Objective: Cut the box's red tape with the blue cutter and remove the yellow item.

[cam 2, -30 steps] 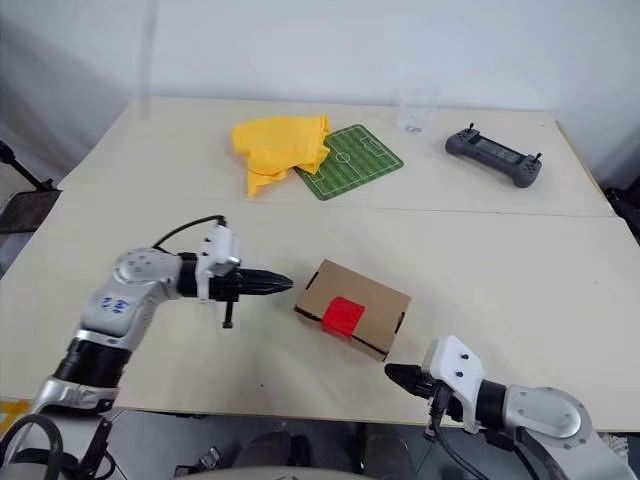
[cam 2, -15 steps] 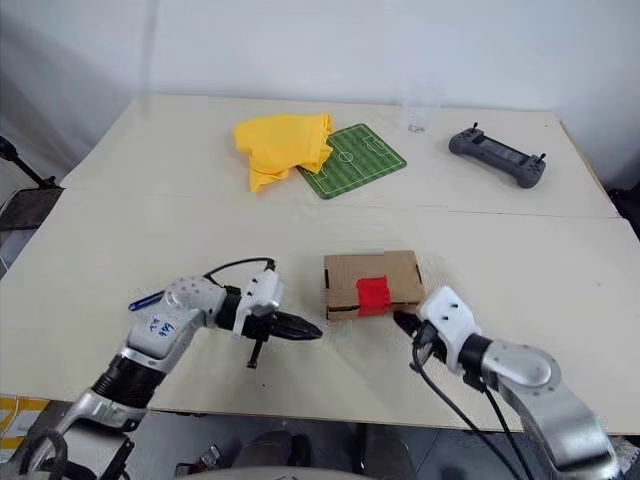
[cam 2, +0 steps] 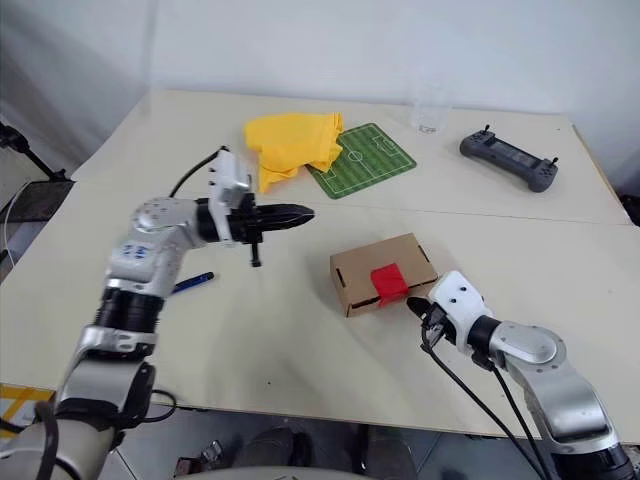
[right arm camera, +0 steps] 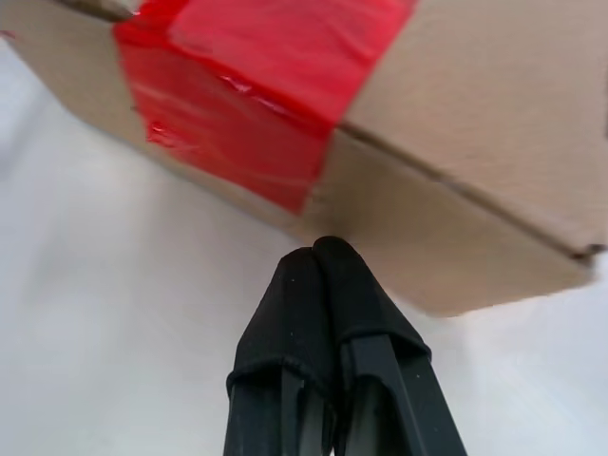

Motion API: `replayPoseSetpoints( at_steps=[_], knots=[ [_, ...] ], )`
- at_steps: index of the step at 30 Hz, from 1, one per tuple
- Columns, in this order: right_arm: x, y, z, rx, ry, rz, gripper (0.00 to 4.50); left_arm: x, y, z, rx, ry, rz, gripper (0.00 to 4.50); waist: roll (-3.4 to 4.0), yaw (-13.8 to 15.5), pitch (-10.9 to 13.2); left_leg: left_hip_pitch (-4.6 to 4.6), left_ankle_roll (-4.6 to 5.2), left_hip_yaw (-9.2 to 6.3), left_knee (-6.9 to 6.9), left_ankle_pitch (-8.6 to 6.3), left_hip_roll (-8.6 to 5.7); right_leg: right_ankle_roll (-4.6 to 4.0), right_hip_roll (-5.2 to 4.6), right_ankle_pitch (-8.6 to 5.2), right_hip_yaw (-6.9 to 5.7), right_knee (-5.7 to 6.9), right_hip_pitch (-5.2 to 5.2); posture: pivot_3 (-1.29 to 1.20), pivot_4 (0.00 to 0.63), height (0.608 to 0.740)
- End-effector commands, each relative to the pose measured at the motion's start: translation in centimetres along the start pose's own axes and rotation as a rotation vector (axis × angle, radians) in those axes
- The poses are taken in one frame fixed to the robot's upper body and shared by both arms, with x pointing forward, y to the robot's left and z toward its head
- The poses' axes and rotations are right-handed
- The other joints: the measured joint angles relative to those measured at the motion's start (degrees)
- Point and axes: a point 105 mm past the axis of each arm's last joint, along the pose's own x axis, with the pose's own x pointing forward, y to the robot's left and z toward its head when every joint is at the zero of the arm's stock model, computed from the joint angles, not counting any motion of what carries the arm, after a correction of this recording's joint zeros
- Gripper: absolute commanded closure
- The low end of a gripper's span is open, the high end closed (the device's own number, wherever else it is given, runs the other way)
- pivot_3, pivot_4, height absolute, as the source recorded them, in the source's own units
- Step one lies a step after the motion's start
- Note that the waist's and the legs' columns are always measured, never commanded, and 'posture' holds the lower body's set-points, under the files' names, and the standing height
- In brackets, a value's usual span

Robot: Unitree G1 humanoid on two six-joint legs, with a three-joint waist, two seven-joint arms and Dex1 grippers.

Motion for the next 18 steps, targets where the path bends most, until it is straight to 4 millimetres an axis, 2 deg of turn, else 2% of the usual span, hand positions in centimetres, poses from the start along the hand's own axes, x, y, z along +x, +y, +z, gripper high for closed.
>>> replayPoseSetpoints(
  at_steps=[1,4,7,12,18],
  knots=[
    [-0.1,1.4,1.1,0.021,-0.029,0.028,4.45,1.9,0.2,-1.6,0.105,0.081,-0.006,4.50,-0.01,0.12,0.01,-0.04,0.01,0.00,0.01,-0.01,0.00,0.02,0.01,0.01,-0.01,-0.02,-0.01,0.00,0.150,0.740],
    [0.2,2.3,1.5,0.063,-0.037,0.030,4.45,3.1,0.1,-3.7,0.089,0.139,-0.016,4.50,-0.02,0.22,0.01,-0.11,0.02,0.04,0.05,-0.01,0.00,0.04,0.02,0.02,-0.01,-0.04,-0.09,0.00,0.150,0.740],
    [0.4,1.8,1.8,0.067,-0.035,-0.009,4.45,3.8,-1.3,-4.9,0.071,0.173,-0.100,4.50,-0.03,0.25,0.02,-0.11,0.02,0.02,0.06,-0.01,0.00,0.05,0.00,0.03,-0.01,-0.03,-0.09,0.00,0.150,0.740],
    [0.5,-0.6,2.2,0.048,-0.021,-0.093,4.45,3.7,-3.8,-5.5,-0.034,0.175,-0.244,4.50,-0.01,0.07,0.03,-0.11,0.01,0.00,0.06,-0.01,0.00,0.08,-0.04,0.05,0.00,-0.03,-0.11,0.00,0.150,0.740],
    [0.4,-3.4,2.1,0.003,0.024,-0.107,4.45,3.7,-6.9,-5.8,-0.124,0.165,-0.305,4.50,0.10,-0.14,0.09,-0.12,0.02,-0.03,0.05,-0.02,0.01,0.08,-0.06,0.04,0.01,-0.04,-0.11,0.00,0.150,0.740]
  ],
)
